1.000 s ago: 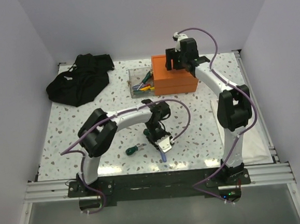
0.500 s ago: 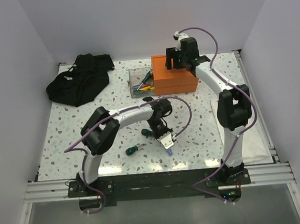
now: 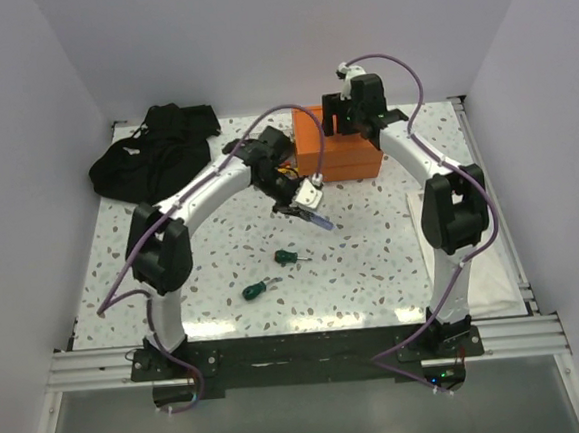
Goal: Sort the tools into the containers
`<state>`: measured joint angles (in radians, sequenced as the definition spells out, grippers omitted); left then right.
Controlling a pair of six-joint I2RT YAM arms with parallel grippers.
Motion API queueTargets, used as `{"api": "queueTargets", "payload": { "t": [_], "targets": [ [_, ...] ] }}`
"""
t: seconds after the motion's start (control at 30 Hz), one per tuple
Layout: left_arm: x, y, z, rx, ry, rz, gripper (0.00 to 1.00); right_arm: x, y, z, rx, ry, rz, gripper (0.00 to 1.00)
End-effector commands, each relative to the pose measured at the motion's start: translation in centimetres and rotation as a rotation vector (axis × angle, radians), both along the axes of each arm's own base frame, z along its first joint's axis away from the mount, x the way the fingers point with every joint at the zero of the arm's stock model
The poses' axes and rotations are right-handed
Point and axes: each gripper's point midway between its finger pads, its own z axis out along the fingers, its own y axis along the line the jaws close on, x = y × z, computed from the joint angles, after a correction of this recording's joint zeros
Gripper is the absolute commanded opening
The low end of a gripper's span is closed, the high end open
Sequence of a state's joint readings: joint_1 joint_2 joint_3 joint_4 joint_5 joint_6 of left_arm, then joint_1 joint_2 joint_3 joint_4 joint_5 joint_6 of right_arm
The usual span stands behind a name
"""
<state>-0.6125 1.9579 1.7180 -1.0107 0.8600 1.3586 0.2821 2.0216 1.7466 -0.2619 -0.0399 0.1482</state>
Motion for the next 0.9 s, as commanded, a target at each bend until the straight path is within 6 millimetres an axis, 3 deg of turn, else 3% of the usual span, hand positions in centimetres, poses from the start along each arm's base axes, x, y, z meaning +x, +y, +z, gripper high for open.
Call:
{"api": "queueTargets", "payload": {
  "t": [0.0,0.13,0.2,0.23,0.3,0.33,0.4,0.43,0.47,0.53,0.57,0.7,0.87],
  "targets": [
    [5.7,4.1,4.5,-0.125,0.036,0.338,0.0,-1.6,-1.3,-1.0,-0.016,0.067,-0.025,0.76],
    [12.2,7.8,6.9,-0.29,0.044,0.61,0.0,-1.4,-1.3,-0.8,-0.015,0.063,-0.022,0.76],
    [14.9,9.8,6.5,-0.305,0.094,0.77,0.0,-1.4,-1.2,-1.1,-0.016,0.071,-0.02,0.76],
    [16.3,10.0,7.3,-0.341,0.065,0.799,0.0,-1.3,-1.2,-1.2,-0.016,0.072,-0.02,0.76],
    [18.7,11.3,6.9,-0.371,0.135,0.945,0.0,-1.3,-1.2,-1.2,-0.014,0.073,-0.02,0.77],
    [20.2,11.2,8.1,-0.438,0.116,0.965,0.0,-1.3,-1.2,-1.2,-0.014,0.073,-0.02,0.77],
    [22.2,11.7,8.1,-0.514,0.226,1.084,0.0,-1.3,-1.2,-1.4,-0.018,0.075,-0.019,0.77],
    [23.4,11.6,9.5,-0.587,0.214,1.092,0.0,-1.3,-1.3,-1.5,-0.024,0.074,-0.019,0.77],
    [24.3,11.4,8.5,-0.612,0.327,1.157,0.0,-1.3,-1.4,-1.6,-0.031,0.075,-0.018,0.78],
    [25.8,11.0,9.5,-0.678,0.379,1.175,0.0,-1.3,-1.5,-1.7,-0.041,0.077,-0.018,0.78],
    [26.5,10.7,8.0,-0.677,0.458,1.213,0.0,-1.3,-1.5,-1.8,-0.046,0.079,-0.016,0.78],
    [27.3,9.4,5.6,-0.66,0.492,1.247,0.0,-1.4,-1.7,-2.5,-0.058,0.091,-0.018,0.79],
    [28.3,9.9,1.6,-0.638,0.538,1.34,0.0,-1.4,-1.7,-2.9,-0.062,0.098,-0.014,0.79]
  ]
}}
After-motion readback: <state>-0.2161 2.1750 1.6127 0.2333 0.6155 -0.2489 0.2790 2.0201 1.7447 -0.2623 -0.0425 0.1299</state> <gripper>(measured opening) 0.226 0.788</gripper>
